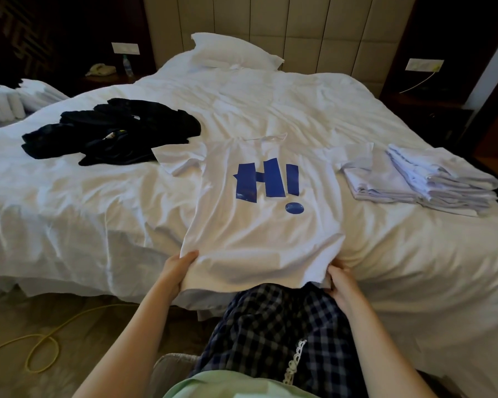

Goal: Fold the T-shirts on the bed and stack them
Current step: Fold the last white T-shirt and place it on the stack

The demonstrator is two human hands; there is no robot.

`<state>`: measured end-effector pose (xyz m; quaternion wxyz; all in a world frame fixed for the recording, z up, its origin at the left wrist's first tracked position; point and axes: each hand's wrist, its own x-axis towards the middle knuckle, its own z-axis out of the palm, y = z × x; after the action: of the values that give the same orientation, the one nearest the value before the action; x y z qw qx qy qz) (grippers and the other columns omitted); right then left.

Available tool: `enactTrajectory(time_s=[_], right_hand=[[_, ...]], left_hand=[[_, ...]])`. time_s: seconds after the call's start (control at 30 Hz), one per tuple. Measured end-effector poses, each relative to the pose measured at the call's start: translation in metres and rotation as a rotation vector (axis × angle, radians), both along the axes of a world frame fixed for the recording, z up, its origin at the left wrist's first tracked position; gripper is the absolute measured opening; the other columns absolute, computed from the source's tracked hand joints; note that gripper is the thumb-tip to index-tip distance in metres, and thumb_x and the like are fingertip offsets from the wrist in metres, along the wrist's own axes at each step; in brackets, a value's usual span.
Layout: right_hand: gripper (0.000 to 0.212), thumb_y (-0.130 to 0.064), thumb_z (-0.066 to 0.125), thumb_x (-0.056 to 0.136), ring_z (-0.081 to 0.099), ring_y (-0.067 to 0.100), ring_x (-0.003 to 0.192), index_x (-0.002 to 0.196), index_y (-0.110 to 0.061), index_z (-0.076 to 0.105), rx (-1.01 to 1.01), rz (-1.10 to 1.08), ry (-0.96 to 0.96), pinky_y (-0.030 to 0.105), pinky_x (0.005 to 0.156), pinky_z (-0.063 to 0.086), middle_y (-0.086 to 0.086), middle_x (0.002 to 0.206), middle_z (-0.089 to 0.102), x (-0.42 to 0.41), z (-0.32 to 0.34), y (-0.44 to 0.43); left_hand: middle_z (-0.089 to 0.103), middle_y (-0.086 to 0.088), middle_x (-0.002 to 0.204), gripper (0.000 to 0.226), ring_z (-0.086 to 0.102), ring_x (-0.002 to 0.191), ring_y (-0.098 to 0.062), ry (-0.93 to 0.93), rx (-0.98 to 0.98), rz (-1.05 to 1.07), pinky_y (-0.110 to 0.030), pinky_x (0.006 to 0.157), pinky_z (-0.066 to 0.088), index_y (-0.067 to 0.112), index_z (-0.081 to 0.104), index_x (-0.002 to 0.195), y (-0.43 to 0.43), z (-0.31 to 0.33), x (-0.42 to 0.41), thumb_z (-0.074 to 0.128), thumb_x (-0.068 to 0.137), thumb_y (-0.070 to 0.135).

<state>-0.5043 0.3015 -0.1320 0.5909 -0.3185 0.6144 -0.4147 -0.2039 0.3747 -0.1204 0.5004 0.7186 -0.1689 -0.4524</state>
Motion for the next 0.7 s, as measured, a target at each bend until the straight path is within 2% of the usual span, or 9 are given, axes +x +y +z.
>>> enactTrajectory(time_s=[0.07,0.13,0.23,0.33,0.43,0.53,0.6,0.67,0.7], right_hand=[[0.025,0.003,0.039,0.093,0.037,0.020,0.054,0.075,-0.007,0.052,0.053,-0.006,0.146,0.028,0.049,0.030,0.009,0.061,0.043,0.004,0.002,-0.003],[0.027,0.002,0.038,0.092,0.044,0.026,0.059,0.068,-0.004,0.050,-0.003,-0.125,0.290,0.036,0.053,0.036,0.019,0.067,0.053,0.002,0.007,-0.004],[0.028,-0.004,0.039,0.095,0.056,0.041,0.093,0.098,0.008,0.064,-0.207,-0.496,0.509,0.040,0.076,0.041,0.029,0.105,0.062,-0.010,0.021,0.009],[0.032,-0.011,0.037,0.099,0.054,0.041,0.103,0.110,0.004,0.063,-0.261,-0.664,0.568,0.040,0.083,0.041,0.027,0.114,0.060,-0.025,0.031,0.024],[0.034,-0.013,0.039,0.097,0.053,0.043,0.109,0.117,-0.004,0.065,-0.072,-0.596,0.570,0.044,0.088,0.043,0.023,0.121,0.060,-0.038,0.016,0.025],[0.035,-0.010,0.036,0.094,0.053,0.043,0.104,0.113,0.000,0.065,-0.095,-0.622,0.404,0.042,0.082,0.043,0.026,0.117,0.060,-0.038,0.013,0.026],[0.034,-0.013,0.037,0.091,0.053,0.040,0.100,0.098,0.006,0.064,-0.143,-0.578,0.259,0.036,0.073,0.035,0.028,0.108,0.060,-0.037,0.017,0.024],[0.026,-0.015,0.042,0.090,0.051,0.034,0.088,0.077,-0.001,0.059,-0.156,-0.515,0.242,0.029,0.066,0.029,0.021,0.095,0.053,-0.040,0.018,0.023],[0.023,-0.016,0.044,0.092,0.049,0.030,0.081,0.075,-0.006,0.055,-0.115,-0.524,0.164,0.030,0.066,0.031,0.016,0.093,0.050,-0.042,0.016,0.021]], left_hand=[[0.055,-0.013,0.103,0.051,0.053,0.092,-0.028,0.021,0.011,-0.015,-0.037,0.081,0.044,-0.002,0.049,0.128,0.003,-0.001,0.000,0.062,0.089,0.028],[0.057,-0.012,0.102,0.052,0.054,0.094,-0.030,0.065,-0.022,0.036,-0.040,0.084,0.046,0.000,0.050,0.127,0.004,-0.001,0.001,0.064,0.087,0.030],[0.060,-0.009,0.098,0.046,0.058,0.093,-0.030,0.249,-0.180,0.193,-0.046,0.092,0.048,0.008,0.052,0.123,0.001,0.001,0.007,0.065,0.086,0.032],[0.059,-0.010,0.102,0.042,0.057,0.090,-0.028,0.247,-0.196,0.268,-0.044,0.090,0.048,0.009,0.051,0.120,-0.001,-0.001,0.009,0.062,0.087,0.032],[0.054,-0.013,0.105,0.047,0.052,0.094,-0.029,0.116,-0.084,0.268,-0.039,0.085,0.045,0.001,0.049,0.127,0.002,-0.011,0.003,0.060,0.089,0.026],[0.051,-0.015,0.102,0.042,0.049,0.092,-0.029,0.036,-0.040,0.230,-0.038,0.081,0.041,-0.002,0.050,0.126,0.005,-0.017,-0.002,0.055,0.092,0.023],[0.050,-0.015,0.101,0.041,0.047,0.092,-0.029,-0.014,-0.032,0.212,-0.038,0.082,0.040,-0.003,0.049,0.126,0.006,-0.018,-0.003,0.052,0.094,0.024],[0.051,-0.015,0.095,0.040,0.046,0.091,-0.029,-0.068,-0.035,0.192,-0.038,0.081,0.039,-0.005,0.049,0.124,0.007,-0.018,-0.002,0.050,0.095,0.024],[0.052,-0.016,0.094,0.039,0.046,0.090,-0.029,-0.091,-0.032,0.180,-0.038,0.081,0.039,-0.005,0.049,0.122,0.008,-0.018,-0.002,0.049,0.096,0.023]])
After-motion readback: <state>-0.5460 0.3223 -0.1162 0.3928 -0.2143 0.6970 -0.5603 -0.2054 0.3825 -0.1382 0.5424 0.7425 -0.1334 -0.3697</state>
